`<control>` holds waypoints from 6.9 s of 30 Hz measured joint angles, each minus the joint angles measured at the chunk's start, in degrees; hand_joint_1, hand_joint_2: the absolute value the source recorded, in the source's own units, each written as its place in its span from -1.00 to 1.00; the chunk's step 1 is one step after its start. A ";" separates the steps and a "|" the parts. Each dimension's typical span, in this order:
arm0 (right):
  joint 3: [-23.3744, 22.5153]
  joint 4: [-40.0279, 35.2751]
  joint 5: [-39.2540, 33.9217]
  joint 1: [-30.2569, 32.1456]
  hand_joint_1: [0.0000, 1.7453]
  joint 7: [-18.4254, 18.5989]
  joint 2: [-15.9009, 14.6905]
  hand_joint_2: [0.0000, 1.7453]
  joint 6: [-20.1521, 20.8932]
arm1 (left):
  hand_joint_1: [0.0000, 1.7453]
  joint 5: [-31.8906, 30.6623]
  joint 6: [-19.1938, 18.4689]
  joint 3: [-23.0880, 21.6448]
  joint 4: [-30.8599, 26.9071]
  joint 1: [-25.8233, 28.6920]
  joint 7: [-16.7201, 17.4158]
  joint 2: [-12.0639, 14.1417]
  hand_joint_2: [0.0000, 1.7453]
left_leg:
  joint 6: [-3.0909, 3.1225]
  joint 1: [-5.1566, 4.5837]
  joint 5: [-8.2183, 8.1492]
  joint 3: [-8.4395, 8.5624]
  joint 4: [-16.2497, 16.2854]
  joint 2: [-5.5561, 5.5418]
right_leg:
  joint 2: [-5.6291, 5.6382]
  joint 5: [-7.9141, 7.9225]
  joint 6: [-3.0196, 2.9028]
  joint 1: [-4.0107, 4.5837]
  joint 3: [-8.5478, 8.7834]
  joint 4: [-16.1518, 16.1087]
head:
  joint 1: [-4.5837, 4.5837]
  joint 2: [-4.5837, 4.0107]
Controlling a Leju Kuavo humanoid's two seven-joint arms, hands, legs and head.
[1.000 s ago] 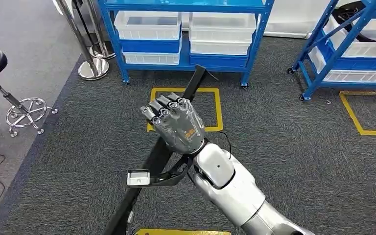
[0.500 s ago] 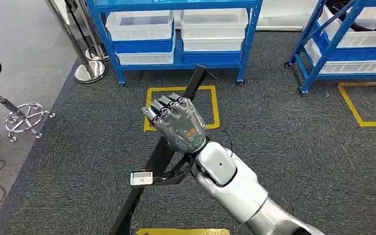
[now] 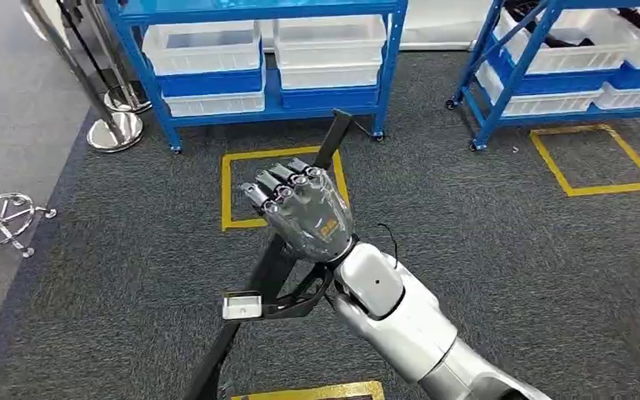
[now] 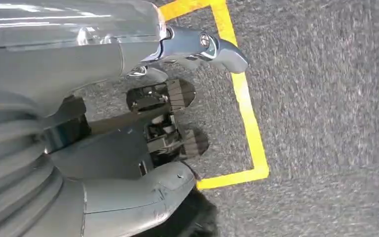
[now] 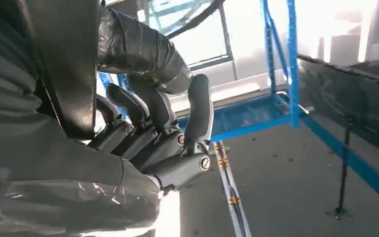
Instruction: Take the parts from the cabinet and place them on the table.
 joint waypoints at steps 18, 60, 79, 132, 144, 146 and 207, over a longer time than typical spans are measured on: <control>0.02 -1.42 -0.20 0.78 1.00 -0.42 -1.53 1.00 0.04 | -1.00 -1.07 -0.15 -0.55 0.00 0.24 0.31 0.11 1.00 | -2.83 -0.10 -6.42 -6.34 15.45 -0.74 | 2.49 7.76 -2.71 0.05 7.06 -14.59 | -0.07 0.00; 0.39 -5.25 -3.43 1.77 1.00 -2.40 -2.32 1.00 0.26 | -1.00 -0.61 -0.70 -0.55 0.00 0.66 -1.64 1.01 1.00 | 0.24 -0.12 -0.48 0.77 -0.28 -1.25 | 0.29 3.41 -0.27 0.40 2.59 -7.00 | 0.04 0.00; 0.39 -6.12 -2.84 2.42 1.00 -2.80 -2.51 1.00 0.57 | -1.00 -0.42 -0.68 -0.90 0.00 0.27 -2.53 1.16 1.00 | -2.40 -0.15 -9.58 -7.04 18.77 -0.71 | 1.84 8.04 -2.75 0.29 6.74 -14.61 | -0.04 0.00; 0.39 -4.48 -3.15 -3.52 1.00 -2.71 -1.57 1.00 0.94 | -1.00 2.34 0.35 -0.55 0.00 0.66 -4.11 1.16 1.00 | -1.45 -0.74 -1.99 0.24 1.76 4.57 | -2.43 7.34 -1.81 1.09 6.89 -14.48 | 0.04 0.00; 0.39 -4.55 -3.08 -4.08 1.00 -2.64 -1.31 1.00 1.79 | -1.00 2.38 0.31 -0.48 0.00 0.99 -4.17 1.11 1.00 | -0.90 -0.31 -1.73 -0.72 3.37 -5.14 | 4.29 8.19 -2.92 0.81 6.98 -14.72 | 0.04 0.00; 0.39 -4.57 -3.04 -4.43 1.00 -2.62 -1.27 1.00 1.86 | -1.00 2.38 0.31 -0.44 0.00 0.90 -4.22 1.14 1.00 | -0.83 -0.43 -1.80 -0.41 2.24 -4.80 | 5.32 8.74 -2.06 0.61 6.08 -14.67 | 0.00 0.00; -2.05 -5.11 0.81 -10.65 1.00 -0.28 -3.03 1.00 5.05 | -1.00 2.12 0.50 -0.44 0.00 0.85 -4.35 1.03 1.00 | -1.39 0.08 -1.73 -0.80 2.74 -5.47 | 5.30 8.28 -1.35 -0.11 6.16 -14.39 | -0.02 0.00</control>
